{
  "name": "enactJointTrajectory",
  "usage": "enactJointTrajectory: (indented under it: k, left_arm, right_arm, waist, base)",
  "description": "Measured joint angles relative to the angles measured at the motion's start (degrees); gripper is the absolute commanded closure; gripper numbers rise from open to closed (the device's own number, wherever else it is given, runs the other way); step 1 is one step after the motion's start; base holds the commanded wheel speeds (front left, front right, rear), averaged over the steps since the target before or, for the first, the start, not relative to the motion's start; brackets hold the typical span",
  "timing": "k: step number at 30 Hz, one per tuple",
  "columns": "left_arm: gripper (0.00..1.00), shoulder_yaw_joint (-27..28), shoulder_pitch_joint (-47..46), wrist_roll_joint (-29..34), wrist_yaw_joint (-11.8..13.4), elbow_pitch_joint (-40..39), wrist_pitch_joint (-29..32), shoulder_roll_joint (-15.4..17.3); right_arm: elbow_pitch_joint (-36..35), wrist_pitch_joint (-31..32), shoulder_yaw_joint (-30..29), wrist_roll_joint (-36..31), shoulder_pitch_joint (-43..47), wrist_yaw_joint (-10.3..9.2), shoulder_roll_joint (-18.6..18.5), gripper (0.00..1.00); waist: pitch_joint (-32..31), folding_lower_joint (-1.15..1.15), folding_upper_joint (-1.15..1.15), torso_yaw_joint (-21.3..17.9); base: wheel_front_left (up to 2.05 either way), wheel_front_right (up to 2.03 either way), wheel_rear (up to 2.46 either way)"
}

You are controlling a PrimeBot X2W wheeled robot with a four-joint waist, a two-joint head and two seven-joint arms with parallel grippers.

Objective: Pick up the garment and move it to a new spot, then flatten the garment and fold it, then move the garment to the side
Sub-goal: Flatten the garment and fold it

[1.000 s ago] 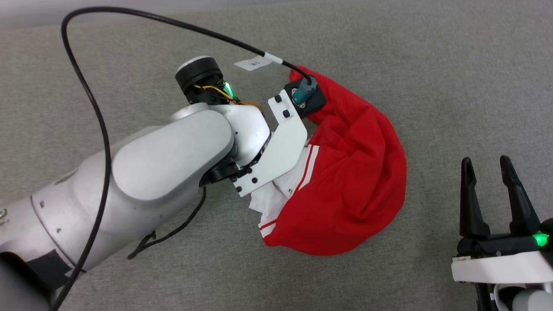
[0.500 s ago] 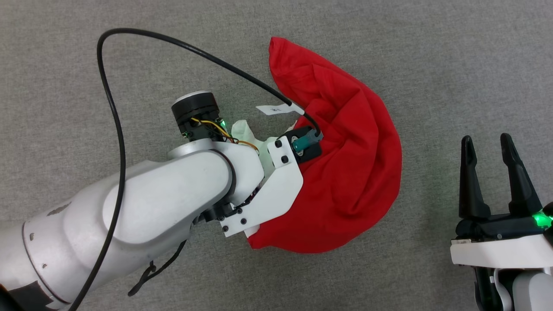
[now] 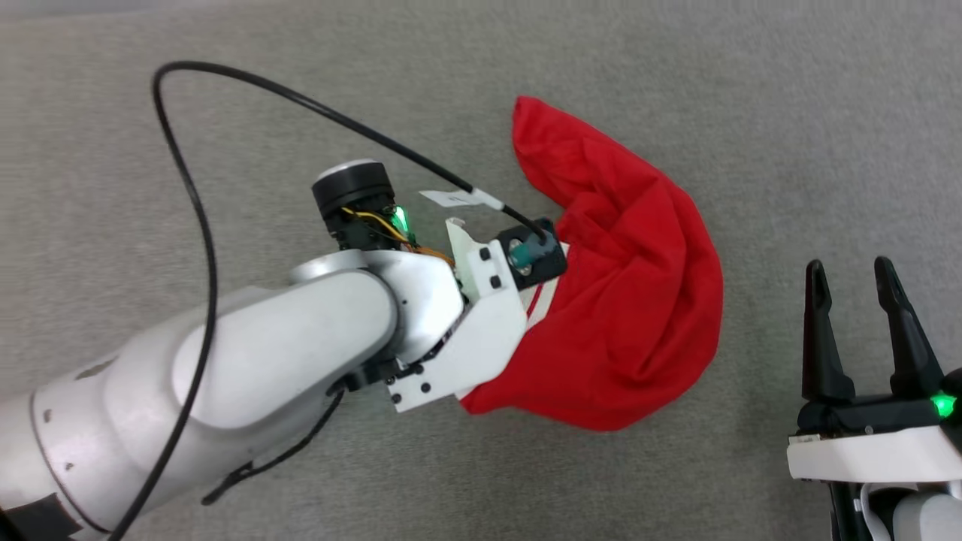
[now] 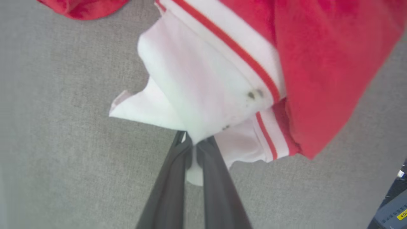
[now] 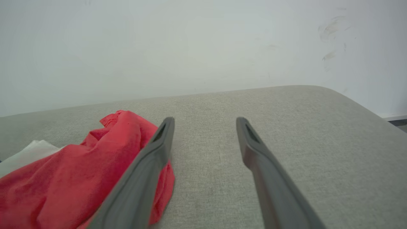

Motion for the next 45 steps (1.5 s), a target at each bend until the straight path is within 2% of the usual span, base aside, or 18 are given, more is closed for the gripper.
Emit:
enactJointTrajectory:
  k: [7,16,20,25,26,27,31,35,41,45]
  left_arm:
    - [1.0,0.0,1.3,-2.7,0.0,2.1,-8.8,5.6]
    - [1.0,0.1,10.1,-7.3,0.5,11.6,-15.0,14.1]
    - [1.0,0.5,14.5,-9.8,1.7,14.9,-17.3,15.2]
    - [1.0,1.5,16.8,-11.2,2.9,16.7,-21.1,15.1]
    - [0.29,1.7,17.2,-11.0,3.3,16.9,-22.4,15.0]
    - [0.0,1.9,17.6,-10.5,3.6,17.1,-23.9,14.9]
    - [0.0,3.7,18.5,-8.4,5.5,17.0,-33.1,14.2]
    - [0.0,7.0,19.3,-5.6,10.4,15.2,-43.9,13.8]
    - [0.0,11.5,23.7,-3.1,21.0,12.1,-58.1,13.4]
    - [0.0,14.9,27.7,-2.9,28.4,10.4,-65.7,11.9]
  right_arm:
    - [-0.1,0.0,-0.6,-1.5,2.2,0.0,0.0,0.0]
    - [-0.3,0.0,-0.4,-2.3,3.2,0.01,0.0,0.0]
    - [-0.3,0.0,-0.4,-2.5,3.3,0.01,0.0,0.0]
    - [-0.1,0.0,-0.6,-2.8,3.8,0.01,0.0,0.0]
    - [0.1,0.0,-0.8,-2.8,3.8,0.01,0.0,0.0]
    - [0.2,0.0,-1.1,-2.8,3.8,0.01,0.0,0.0]
    - [-0.1,0.0,-1.9,-4.2,3.7,0.01,0.0,0.0]
    - [-1.0,0.0,-3.4,-7.0,1.6,0.01,0.0,0.0]
    - [-2.5,0.0,-4.1,-13.6,-4.7,0.01,-0.2,0.0]
    - [-1.1,0.0,-1.8,-14.7,-10.4,0.01,-5.4,0.0]
  waist:
    - [-4.2,0.0,0.0,4.5]
    - [-6.7,-0.01,0.0,8.6]
    - [-6.3,0.0,0.0,8.4]
    - [-6.4,-0.01,0.0,8.2]
    - [-6.7,-0.01,0.0,8.2]
    - [-7.0,-0.01,0.0,8.2]
    - [-8.7,0.0,0.0,8.1]
    - [-10.7,0.0,0.0,8.2]
    - [-12.7,-0.01,0.0,8.9]
    - [-13.1,-0.01,0.0,9.7]
  base:
    - [0.0,0.0,0.0]
    - [0.0,0.0,0.0]
    - [0.0,0.0,0.0]
    - [0.0,0.0,0.0]
    - [0.0,0.0,0.0]
    - [0.0,0.0,0.0]
    - [0.0,0.0,0.0]
    - [0.0,0.0,0.0]
    - [0.0,0.0,0.0]
    - [0.0,0.0,0.0]
